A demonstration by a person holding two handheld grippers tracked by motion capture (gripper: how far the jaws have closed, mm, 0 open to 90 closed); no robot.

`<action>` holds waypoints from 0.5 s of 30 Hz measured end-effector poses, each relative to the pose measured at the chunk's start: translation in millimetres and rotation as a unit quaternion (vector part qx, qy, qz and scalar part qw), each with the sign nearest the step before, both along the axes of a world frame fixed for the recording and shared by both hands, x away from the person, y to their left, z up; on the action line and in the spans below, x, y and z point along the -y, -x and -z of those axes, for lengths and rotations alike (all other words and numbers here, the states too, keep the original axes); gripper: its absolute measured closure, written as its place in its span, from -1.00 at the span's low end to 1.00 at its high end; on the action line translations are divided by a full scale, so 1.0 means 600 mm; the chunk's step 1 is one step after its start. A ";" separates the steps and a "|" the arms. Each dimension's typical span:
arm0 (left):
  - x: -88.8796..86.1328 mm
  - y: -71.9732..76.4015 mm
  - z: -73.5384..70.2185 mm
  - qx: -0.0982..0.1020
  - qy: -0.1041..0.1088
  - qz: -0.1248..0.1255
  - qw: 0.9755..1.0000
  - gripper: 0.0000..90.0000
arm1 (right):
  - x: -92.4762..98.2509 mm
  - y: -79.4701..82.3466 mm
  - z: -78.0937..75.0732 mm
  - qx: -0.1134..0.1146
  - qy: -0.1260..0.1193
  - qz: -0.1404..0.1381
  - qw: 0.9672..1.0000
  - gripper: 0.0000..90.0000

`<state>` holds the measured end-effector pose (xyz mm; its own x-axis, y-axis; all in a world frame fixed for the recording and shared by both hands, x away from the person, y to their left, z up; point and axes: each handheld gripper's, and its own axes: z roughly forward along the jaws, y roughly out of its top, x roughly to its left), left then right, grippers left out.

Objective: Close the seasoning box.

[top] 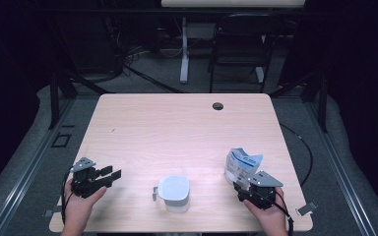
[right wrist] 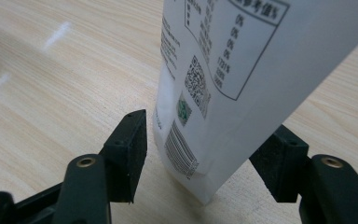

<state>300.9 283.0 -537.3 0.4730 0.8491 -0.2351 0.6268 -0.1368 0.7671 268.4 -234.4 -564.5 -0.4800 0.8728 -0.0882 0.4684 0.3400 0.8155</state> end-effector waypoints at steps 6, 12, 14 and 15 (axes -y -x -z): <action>-0.009 -0.006 0.029 -0.009 -0.014 -0.027 0.999 0.09 | 0.000 -0.001 0.001 -0.002 0.002 -0.001 1.000 -0.12; -0.011 -0.008 0.041 -0.009 -0.023 -0.036 0.999 0.08 | 0.000 -0.001 0.002 -0.003 0.005 -0.003 1.000 -0.12; -0.011 -0.009 0.043 -0.010 -0.025 -0.038 0.999 0.07 | -0.001 -0.001 0.002 -0.003 0.005 -0.003 1.000 -0.12; -0.012 -0.010 0.044 -0.008 -0.026 -0.041 0.999 0.07 | 0.000 -0.001 0.002 -0.003 0.005 -0.003 1.000 -0.12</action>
<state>306.6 290.0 -563.7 0.3974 0.8963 -0.1970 0.6501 -0.1234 0.7498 268.9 -234.2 -565.9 -0.4853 0.8693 -0.0934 0.4711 0.3500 0.8097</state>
